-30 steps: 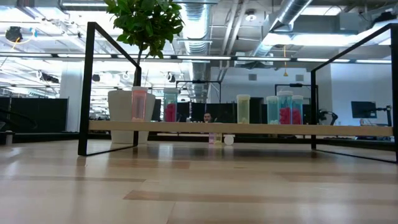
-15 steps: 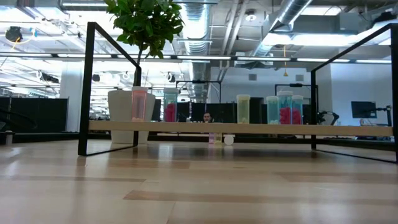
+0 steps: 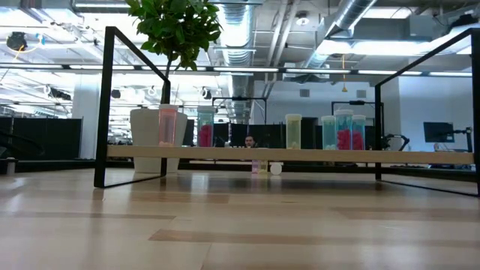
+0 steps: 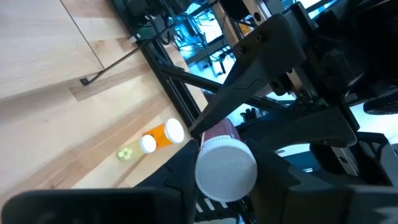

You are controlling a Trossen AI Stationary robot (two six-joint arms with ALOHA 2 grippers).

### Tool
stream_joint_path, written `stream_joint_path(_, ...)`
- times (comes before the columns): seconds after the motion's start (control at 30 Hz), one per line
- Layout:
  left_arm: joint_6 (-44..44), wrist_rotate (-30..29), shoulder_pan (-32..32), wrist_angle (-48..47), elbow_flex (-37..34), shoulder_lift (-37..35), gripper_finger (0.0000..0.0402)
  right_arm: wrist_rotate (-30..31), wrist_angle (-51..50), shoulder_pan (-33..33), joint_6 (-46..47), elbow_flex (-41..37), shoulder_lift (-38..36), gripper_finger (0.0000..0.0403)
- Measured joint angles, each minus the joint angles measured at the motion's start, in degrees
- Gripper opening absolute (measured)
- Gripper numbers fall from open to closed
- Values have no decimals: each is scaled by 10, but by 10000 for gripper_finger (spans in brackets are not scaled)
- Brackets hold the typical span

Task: Pick and place medicine bottles onto shelf by color
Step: Put the pink pill bottle on the shelf

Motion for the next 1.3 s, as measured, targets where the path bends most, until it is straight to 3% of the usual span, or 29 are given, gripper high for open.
stream_joint_path(0.13, -2, 0, 0, 0, 0, 0, 89, -24, 0, 0, 1, 0, 0, 135)
stream_joint_path(0.3, -5, 1, 0, 4, 0, 0, 92, -69, -4, -1, 2, 0, -1, 194)
stream_joint_path(0.47, -13, 19, 5, -15, 1, -1, 92, -160, -116, -4, 24, 52, -8, 239)
stream_joint_path(0.67, -39, 128, 35, -51, 1, -1, 93, -167, -304, 23, 63, 136, -9, 239)
stream_joint_path(0.93, -29, 314, 94, -70, 1, -1, 93, -166, -452, 88, 128, 173, -8, 228)
stream_joint_path(1.1, 6, 424, 129, -259, 66, 0, 91, -165, -487, 116, 140, 169, -10, 227)
stream_joint_path(1.3, 156, 439, 171, -503, 183, -1, 90, -136, -486, 119, 138, 169, -10, 226)
